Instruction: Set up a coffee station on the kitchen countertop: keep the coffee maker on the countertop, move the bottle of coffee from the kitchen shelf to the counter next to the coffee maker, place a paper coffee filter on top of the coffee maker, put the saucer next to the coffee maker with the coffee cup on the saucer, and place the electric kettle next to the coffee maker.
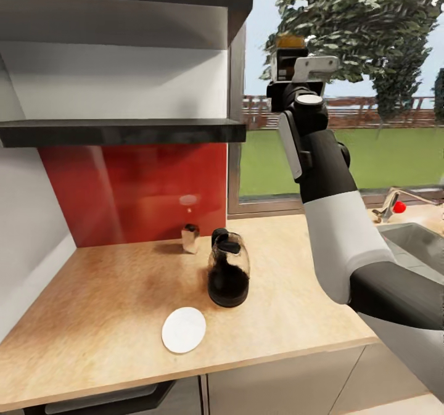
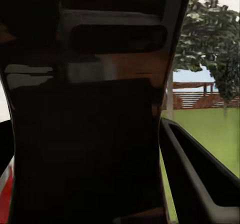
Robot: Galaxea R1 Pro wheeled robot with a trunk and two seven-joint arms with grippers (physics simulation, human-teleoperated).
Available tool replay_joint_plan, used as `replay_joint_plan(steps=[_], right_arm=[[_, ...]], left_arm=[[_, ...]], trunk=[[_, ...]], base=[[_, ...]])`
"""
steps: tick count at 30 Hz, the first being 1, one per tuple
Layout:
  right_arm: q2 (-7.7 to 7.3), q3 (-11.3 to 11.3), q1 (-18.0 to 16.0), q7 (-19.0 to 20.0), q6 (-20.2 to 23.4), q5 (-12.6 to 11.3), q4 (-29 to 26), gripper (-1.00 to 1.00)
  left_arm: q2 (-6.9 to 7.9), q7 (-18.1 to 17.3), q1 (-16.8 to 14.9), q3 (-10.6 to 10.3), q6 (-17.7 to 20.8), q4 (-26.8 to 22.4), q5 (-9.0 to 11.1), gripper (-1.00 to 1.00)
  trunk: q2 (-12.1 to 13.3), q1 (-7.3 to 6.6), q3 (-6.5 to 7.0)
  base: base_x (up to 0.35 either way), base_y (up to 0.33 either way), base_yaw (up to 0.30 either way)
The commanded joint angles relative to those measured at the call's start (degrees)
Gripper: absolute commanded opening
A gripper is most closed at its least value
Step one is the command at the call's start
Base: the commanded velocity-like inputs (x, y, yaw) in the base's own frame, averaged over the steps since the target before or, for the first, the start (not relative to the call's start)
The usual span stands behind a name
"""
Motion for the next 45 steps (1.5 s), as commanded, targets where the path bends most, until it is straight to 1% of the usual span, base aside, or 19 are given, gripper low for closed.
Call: replay_joint_plan(steps=[1, 4, 5, 6, 7, 11, 14, 16, 17, 18, 19, 21, 24, 29, 30, 33, 37, 41, 45], right_arm=[[0.00, 0.0, 0.3, -0.1, 0.4, 0.4, -0.1, -1.00], [0.00, 0.0, 2.1, -0.1, 0.5, 0.4, -0.1, -1.00], [-0.32, -0.1, 3.1, -0.1, 0.5, 0.4, -0.1, -1.00], [-1.07, -0.1, 3.9, -0.1, 0.5, 0.4, -0.1, -1.00], [-2.75, -0.2, 6.1, -0.1, 0.5, 0.3, -0.1, -1.00], [-4.82, -0.2, 10.6, -0.1, 0.4, 0.3, -0.1, -1.00], [-6.81, -0.3, 15.7, -0.1, 0.1, 0.3, -0.2, -1.00], [-9.52, -1.0, 20.5, 0.0, -0.9, 0.1, -0.3, -1.00], [-10.26, -1.2, 22.0, 0.1, -1.6, 0.0, -0.3, -1.00], [-10.99, -1.4, 24.7, 0.2, -3.1, 0.0, -0.3, -1.00], [-11.27, -1.5, 26.6, 0.2, -4.4, 0.0, -0.3, -1.00], [-11.56, -1.5, 30.5, 0.3, -7.6, 0.0, -0.6, -1.00], [-11.69, -1.5, 34.9, 0.5, -11.6, -0.1, -1.7, -1.00], [-11.74, -1.4, 41.8, 0.6, -14.3, -0.1, -5.5, -1.00], [-11.73, -1.4, 43.5, 0.6, -14.5, -0.1, -6.7, -1.00], [-11.72, -1.3, 50.0, 0.6, -14.9, -0.1, -12.4, -1.00], [-11.38, -1.2, 52.7, 0.5, -14.9, -0.2, -14.2, -1.00], [-11.20, -1.2, 53.5, 0.5, -14.8, -0.4, -15.2, -1.00], [-11.22, -1.3, 54.0, 0.5, -14.8, -0.3, -15.4, -1.00]], left_arm=[[0.00, 0.2, 0.0, 0.5, 0.1, 0.0, -0.6, 1.00], [0.01, 0.2, 0.0, 0.6, 0.2, 0.0, -0.5, 1.00], [0.01, 0.2, 0.0, 0.6, 0.2, 0.0, -0.5, 1.00], [0.00, 0.2, 0.0, 0.5, 0.2, 0.0, -0.5, 1.00], [0.00, 0.2, 0.0, 0.5, 0.1, 0.0, -0.5, 1.00], [0.00, 0.2, 0.0, 0.5, -0.2, 0.0, -0.5, 1.00], [-0.06, 0.2, 0.0, 0.4, -0.3, 0.0, -0.6, 1.00], [-0.19, 0.2, 0.0, 0.4, -0.4, -0.1, -0.7, 1.00], [-0.22, 0.2, 0.0, 0.4, -0.4, -0.1, -0.7, 1.00], [-0.24, 0.2, 0.0, 0.4, -0.4, -0.1, -0.7, 1.00], [-0.25, 0.2, 0.0, 0.4, -0.4, 0.0, -0.7, 1.00], [-0.17, 0.2, 0.0, 0.4, -0.4, 0.0, -0.7, 1.00], [-0.11, 0.2, 0.6, 0.4, -0.5, 0.0, -0.7, 1.00], [0.03, 0.4, 1.7, 0.4, -0.4, 0.0, -0.7, 1.00], [0.05, 0.8, 2.3, 0.3, -0.4, -0.1, -0.7, 1.00], [0.01, 4.4, 3.2, 0.3, -0.1, -0.2, -0.7, 1.00], [-0.08, 5.4, 3.4, 0.4, 0.1, -0.3, -0.6, 1.00], [-0.14, 5.5, 3.4, 0.9, -0.5, -0.3, -0.4, 1.00], [-0.31, 5.2, 3.4, 0.6, -0.6, -0.4, -0.5, 1.00]], trunk=[[-0.1, 0.03, -0.11], [-0.1, 0.03, -0.10], [-0.1, 0.03, -0.10], [-0.1, 0.03, -0.10], [-0.1, 0.03, -0.10], [-0.1, 0.03, -0.10], [-0.1, 0.03, -0.10], [-0.1, 0.03, -0.10], [-0.1, 0.03, -0.10], [-0.1, 0.03, -0.10], [-0.1, 0.03, -0.10], [-0.1, 0.03, -0.10], [-0.1, 0.03, -0.10], [-0.1, 0.03, -0.10], [-0.1, 0.03, -0.10], [-0.1, 0.03, -0.10], [-0.1, 0.03, -0.10], [-0.1, 0.03, -0.10], [-0.1, 0.03, -0.10]], base=[[0.000, -0.272, -0.009], [0.032, -0.270, -0.003], [0.071, -0.191, 0.000], [0.050, -0.122, 0.000], [0.020, -0.050, 0.000], [0.010, -0.024, 0.000], [0.002, -0.006, 0.000], [0.000, -0.001, 0.000], [0.000, 0.000, 0.000], [0.000, 0.000, 0.000], [0.000, 0.000, 0.000], [0.000, 0.000, 0.000], [0.000, 0.000, 0.000], [0.000, 0.000, 0.000], [0.000, 0.000, 0.000], [0.000, 0.000, 0.000], [0.000, 0.000, 0.000], [0.000, 0.000, 0.000], [0.000, 0.000, 0.000]])
